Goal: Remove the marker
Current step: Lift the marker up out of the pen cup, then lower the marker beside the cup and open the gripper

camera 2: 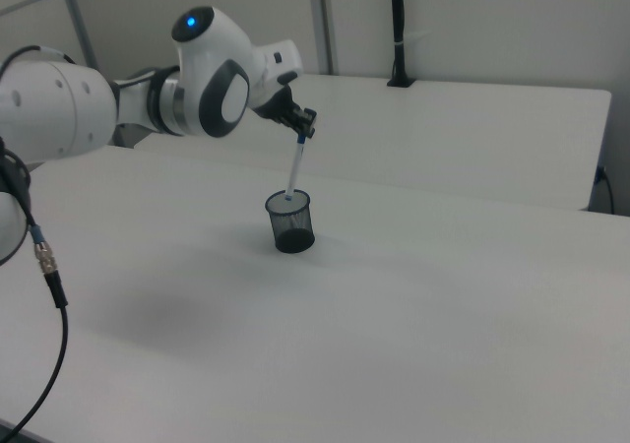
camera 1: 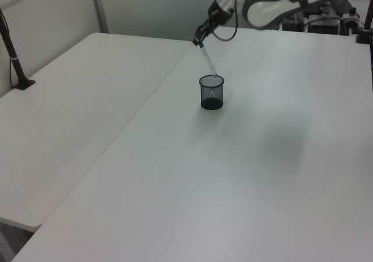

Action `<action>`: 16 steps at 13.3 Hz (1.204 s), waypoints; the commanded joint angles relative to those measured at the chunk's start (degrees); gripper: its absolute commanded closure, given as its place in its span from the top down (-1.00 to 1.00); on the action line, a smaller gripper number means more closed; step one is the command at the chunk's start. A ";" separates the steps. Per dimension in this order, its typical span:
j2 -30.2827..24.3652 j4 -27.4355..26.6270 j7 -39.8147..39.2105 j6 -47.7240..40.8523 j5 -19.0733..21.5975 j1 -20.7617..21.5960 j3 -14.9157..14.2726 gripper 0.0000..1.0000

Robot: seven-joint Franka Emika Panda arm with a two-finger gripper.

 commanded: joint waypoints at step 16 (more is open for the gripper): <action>4.18 -2.13 1.37 -15.02 -0.71 11.33 1.56 -0.52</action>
